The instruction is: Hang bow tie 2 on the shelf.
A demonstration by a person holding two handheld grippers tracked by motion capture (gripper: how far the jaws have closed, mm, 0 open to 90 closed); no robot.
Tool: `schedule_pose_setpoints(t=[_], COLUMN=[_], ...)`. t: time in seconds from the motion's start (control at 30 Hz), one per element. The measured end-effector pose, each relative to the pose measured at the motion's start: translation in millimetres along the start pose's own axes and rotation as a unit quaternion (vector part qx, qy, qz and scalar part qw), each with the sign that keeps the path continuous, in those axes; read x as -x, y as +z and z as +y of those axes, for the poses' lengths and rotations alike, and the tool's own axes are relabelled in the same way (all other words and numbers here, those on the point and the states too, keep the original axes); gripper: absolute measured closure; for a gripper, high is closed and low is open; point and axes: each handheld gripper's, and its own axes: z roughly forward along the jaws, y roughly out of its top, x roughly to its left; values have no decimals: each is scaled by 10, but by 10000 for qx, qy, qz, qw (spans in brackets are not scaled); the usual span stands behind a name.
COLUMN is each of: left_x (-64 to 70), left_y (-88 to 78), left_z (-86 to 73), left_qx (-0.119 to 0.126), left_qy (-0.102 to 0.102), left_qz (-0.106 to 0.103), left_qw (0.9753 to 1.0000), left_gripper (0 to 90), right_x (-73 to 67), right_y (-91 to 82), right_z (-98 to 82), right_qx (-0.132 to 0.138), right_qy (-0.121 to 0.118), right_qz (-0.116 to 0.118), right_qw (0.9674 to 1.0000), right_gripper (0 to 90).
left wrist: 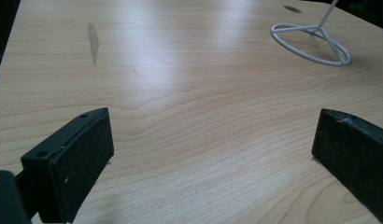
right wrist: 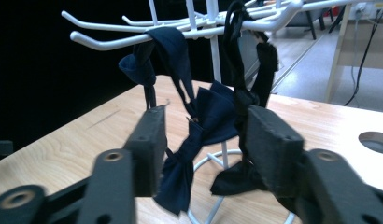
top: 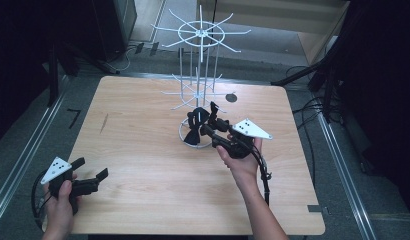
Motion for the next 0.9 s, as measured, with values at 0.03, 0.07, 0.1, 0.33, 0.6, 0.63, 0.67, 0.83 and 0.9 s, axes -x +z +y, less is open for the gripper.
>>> schedule_pose_setpoints(t=[0.03,0.07,0.1,0.33,0.6,0.63,0.67,0.83,0.9], left_x=[1,3,3,-2,-9,-9,-8,0,6], left_y=[0,0,0,2,22,23,23,25,28], left_z=[-1,-1,-1,1,9,9,8,11,11], left_qx=[1,4,6,-11,-9,-11,13,42,59], left_qy=[-8,-9,-5,-8,-72,-67,-47,-1,24], left_qz=[-6,-3,-4,-20,-82,-100,-112,-73,-50], left_qw=[10000,10000,10000,10000,9999,9999,9999,10000,10000], left_gripper=[0,0,0,0,0,0,0,0,0], right_x=[0,8,14,74,146,156,164,207,226], right_y=[0,1,1,-34,-82,-89,-99,-161,-186], right_z=[0,-3,-6,-56,-117,-124,-130,-184,-204], right_qx=[0,-25,-60,-127,-204,-228,-253,-225,-227], right_qy=[0,-14,-10,-56,39,36,35,38,70], right_qz=[0,-26,-41,-302,-481,-485,-512,-597,-635], right_qw=[10000,10000,10000,9994,9986,9986,9984,9980,9977], right_gripper=[438,406,379,232,203,192,189,187,187])
